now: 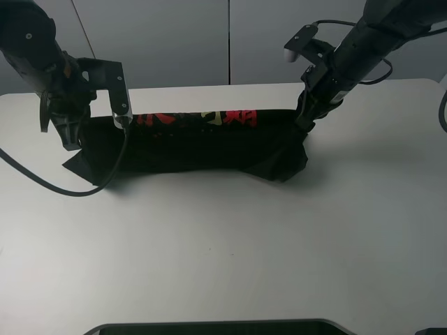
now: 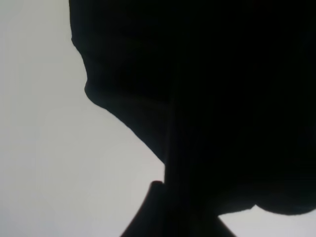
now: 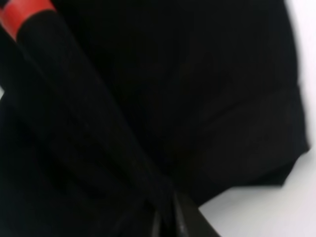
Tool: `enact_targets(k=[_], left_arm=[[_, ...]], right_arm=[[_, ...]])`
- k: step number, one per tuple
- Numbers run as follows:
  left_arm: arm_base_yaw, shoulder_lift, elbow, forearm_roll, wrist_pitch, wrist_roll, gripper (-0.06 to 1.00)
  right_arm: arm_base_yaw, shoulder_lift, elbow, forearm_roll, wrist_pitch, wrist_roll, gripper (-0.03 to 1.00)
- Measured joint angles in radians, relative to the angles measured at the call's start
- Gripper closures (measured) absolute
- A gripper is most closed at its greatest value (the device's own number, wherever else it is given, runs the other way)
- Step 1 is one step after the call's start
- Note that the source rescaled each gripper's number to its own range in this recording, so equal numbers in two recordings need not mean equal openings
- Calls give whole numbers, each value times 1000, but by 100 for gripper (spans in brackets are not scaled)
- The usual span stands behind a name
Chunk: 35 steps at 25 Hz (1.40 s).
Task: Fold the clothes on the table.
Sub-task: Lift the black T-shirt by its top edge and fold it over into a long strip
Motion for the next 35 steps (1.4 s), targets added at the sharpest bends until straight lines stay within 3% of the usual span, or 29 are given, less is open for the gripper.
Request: enact_targets(k=[8, 11, 14, 19, 22, 30, 35], left_arm=[[0, 99, 0, 3, -50, 0, 92], [0, 104, 0, 9, -84, -5, 92], [0, 104, 0, 65, -127, -71, 92], [0, 104, 0, 254, -152, -259, 92], [8, 104, 0, 337, -154, -322, 92], [38, 104, 0, 370, -177, -376, 92], [40, 85, -35, 393, -214, -488, 92]], right_arm=[[0, 0, 2, 291, -122, -341, 96], [0, 6, 2, 307, -184, -375, 96], [0, 34, 2, 319, -229, -394, 96], [0, 97, -7, 320, -252, -414, 96], [0, 118, -36, 335, -252, -422, 96], [0, 129, -87, 350, -254, -451, 96], [0, 106, -90, 345, -256, -466, 96]])
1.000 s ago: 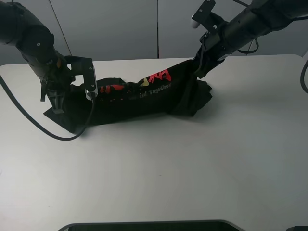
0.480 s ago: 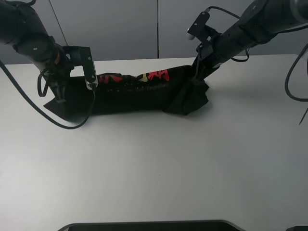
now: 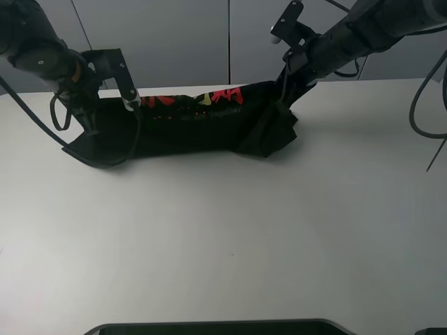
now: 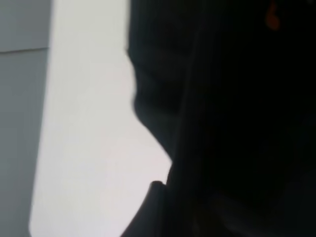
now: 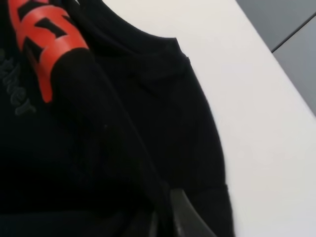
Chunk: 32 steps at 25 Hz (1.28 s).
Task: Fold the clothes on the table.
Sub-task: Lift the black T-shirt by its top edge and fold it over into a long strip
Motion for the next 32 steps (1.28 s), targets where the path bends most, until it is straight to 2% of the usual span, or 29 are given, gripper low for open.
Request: enact_targets(k=[5, 8, 11, 14, 17, 19, 25, 29, 32], left_arm=[[-11, -53, -135, 18, -18, -35, 92], [-29, -74, -233, 18, 10, -40, 92], [-35, -85, -311, 18, 24, -77, 92], [-35, -92, -343, 18, 58, -93, 92], [-35, -94, -345, 25, 91, -89, 92], [-35, -94, -345, 39, 85, -89, 92], [7, -62, -362, 58, -24, -89, 92], [23, -15, -402, 60, -46, -87, 92], [30, -3, -421, 60, -68, -83, 92]], right_arm=[[0, -85, -68, -2, 4, -8, 96], [0, -144, -143, -55, 17, 30, 96], [0, -189, -211, -195, 24, 165, 96], [-2, -208, -238, -406, 27, 337, 96], [-20, -203, -240, -518, 29, 442, 96], [-41, -188, -240, -530, 28, 461, 96], [-93, -102, -273, -543, -20, 439, 96], [-100, -49, -347, -502, -17, 418, 96], [-109, -44, -409, -446, 23, 364, 96]])
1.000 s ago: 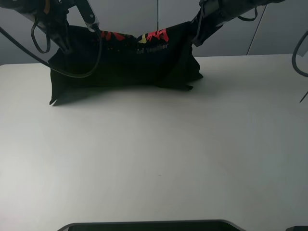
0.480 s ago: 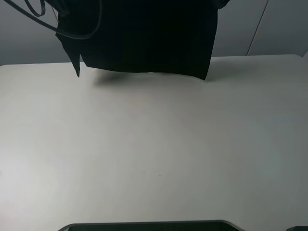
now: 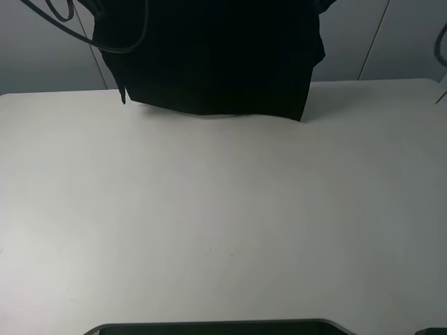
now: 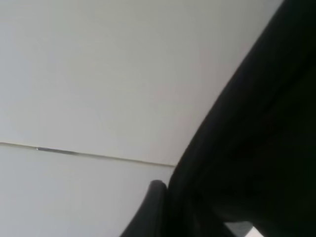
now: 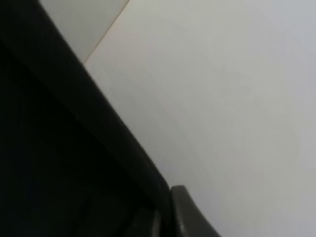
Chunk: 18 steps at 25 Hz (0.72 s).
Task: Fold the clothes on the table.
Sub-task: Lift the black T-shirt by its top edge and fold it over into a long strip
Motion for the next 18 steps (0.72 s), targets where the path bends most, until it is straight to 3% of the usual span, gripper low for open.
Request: enact_targets(k=[4, 8, 10, 14, 16, 18], left_arm=[[0, 4, -2, -7, 0, 0, 92], [2, 4, -2, -134, 73, 55, 92], [2, 4, -2, -266, 143, 193, 92], [-4, 4, -2, -590, 351, 621, 92], [-6, 4, -2, -704, 443, 746, 92], [-7, 4, -2, -781, 539, 810, 92]], right_arm=[[-2, 0, -58, 28, 42, -14, 96], [-4, 0, -62, 40, 165, -4, 96], [-4, 0, -60, 44, 242, 13, 96], [-6, 0, -57, 44, 439, 76, 96], [-10, 0, -48, 44, 548, 108, 96], [-12, 0, -24, 42, 661, 130, 96]])
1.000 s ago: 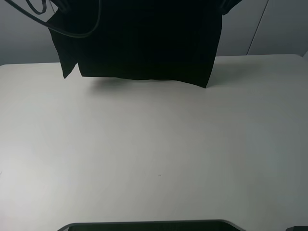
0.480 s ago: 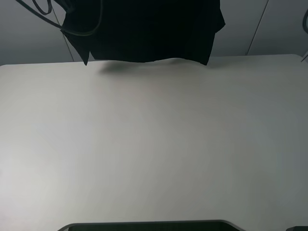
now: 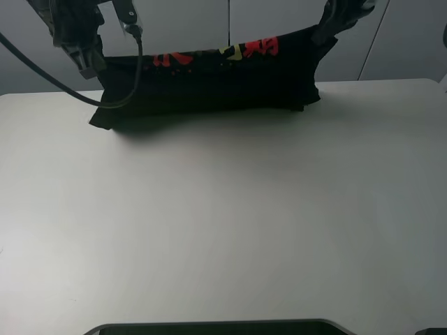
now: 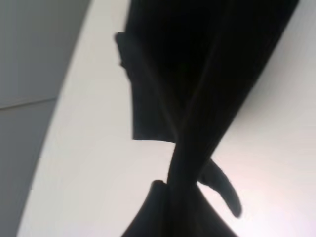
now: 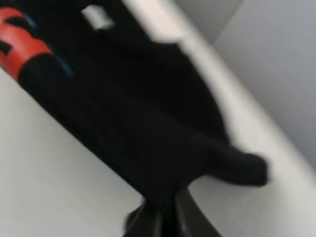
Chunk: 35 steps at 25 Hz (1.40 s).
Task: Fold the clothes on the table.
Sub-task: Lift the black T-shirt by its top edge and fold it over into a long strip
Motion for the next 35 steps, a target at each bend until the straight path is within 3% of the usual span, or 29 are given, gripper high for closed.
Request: enact_targets(k=[4, 10, 19, 23, 28, 35], left_arm=[[0, 1, 0, -80, 151, 103, 92], [-2, 18, 33, -176, 234, 152, 92], [-2, 134, 123, -165, 256, 152, 92], [-2, 138, 123, -83, 178, 79, 92], [-2, 138, 123, 58, 18, -71, 92], [-2, 140, 123, 103, -210, -149, 92]], right_arm=[[0, 0, 83, 13, 82, 23, 96], [0, 0, 236, 64, 92, 25, 96], [0, 0, 305, 122, 96, 23, 96], [0, 0, 305, 128, 77, 8, 96], [0, 0, 305, 141, -127, -47, 96], [0, 86, 305, 204, -353, -127, 96]])
